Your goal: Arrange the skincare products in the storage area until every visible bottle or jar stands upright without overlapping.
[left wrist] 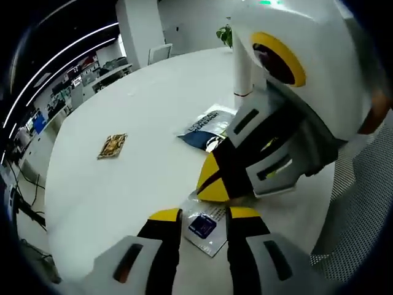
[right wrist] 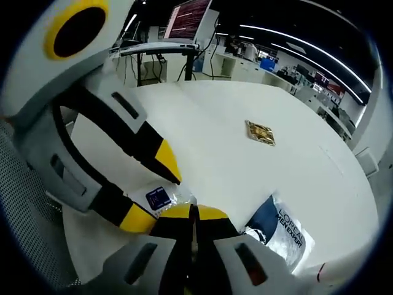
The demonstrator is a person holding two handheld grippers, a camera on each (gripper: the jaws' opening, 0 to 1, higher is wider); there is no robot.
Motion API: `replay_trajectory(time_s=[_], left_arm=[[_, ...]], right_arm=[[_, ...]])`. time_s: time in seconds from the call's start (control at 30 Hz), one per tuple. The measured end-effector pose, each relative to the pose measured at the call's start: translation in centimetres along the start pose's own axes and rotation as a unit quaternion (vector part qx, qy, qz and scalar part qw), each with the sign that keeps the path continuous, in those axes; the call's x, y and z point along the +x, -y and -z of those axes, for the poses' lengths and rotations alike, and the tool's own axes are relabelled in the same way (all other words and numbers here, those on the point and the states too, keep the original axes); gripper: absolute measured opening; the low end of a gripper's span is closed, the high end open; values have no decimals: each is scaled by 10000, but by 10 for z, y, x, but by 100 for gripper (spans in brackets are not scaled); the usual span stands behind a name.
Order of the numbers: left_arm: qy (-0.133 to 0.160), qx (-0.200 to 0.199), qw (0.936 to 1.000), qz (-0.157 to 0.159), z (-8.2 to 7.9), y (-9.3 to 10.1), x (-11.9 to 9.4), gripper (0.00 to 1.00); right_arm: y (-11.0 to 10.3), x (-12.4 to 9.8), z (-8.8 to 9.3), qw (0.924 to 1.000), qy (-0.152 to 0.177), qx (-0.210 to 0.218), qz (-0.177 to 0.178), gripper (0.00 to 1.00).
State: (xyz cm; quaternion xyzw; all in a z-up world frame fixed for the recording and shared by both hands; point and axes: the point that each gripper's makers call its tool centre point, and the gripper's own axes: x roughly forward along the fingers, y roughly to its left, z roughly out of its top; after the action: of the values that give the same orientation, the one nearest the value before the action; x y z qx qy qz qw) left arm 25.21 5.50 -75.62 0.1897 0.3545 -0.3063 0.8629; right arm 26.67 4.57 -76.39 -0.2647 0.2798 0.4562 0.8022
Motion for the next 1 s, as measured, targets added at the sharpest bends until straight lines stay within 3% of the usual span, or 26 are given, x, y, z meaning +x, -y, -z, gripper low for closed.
replay_trajectory(time_s=[0.53, 0.67, 1.0], left_arm=[[-76, -354, 9993, 93, 7, 2, 3, 24], [-138, -370, 9991, 130, 7, 2, 6, 24], [-105, -318, 9993, 157, 9, 2, 10, 24]], right_arm=[[0, 2, 0, 9999, 170, 6, -28, 2], [8, -6, -2, 9989, 452, 81, 126, 8], [19, -26, 6, 9985, 485, 68, 232, 14]])
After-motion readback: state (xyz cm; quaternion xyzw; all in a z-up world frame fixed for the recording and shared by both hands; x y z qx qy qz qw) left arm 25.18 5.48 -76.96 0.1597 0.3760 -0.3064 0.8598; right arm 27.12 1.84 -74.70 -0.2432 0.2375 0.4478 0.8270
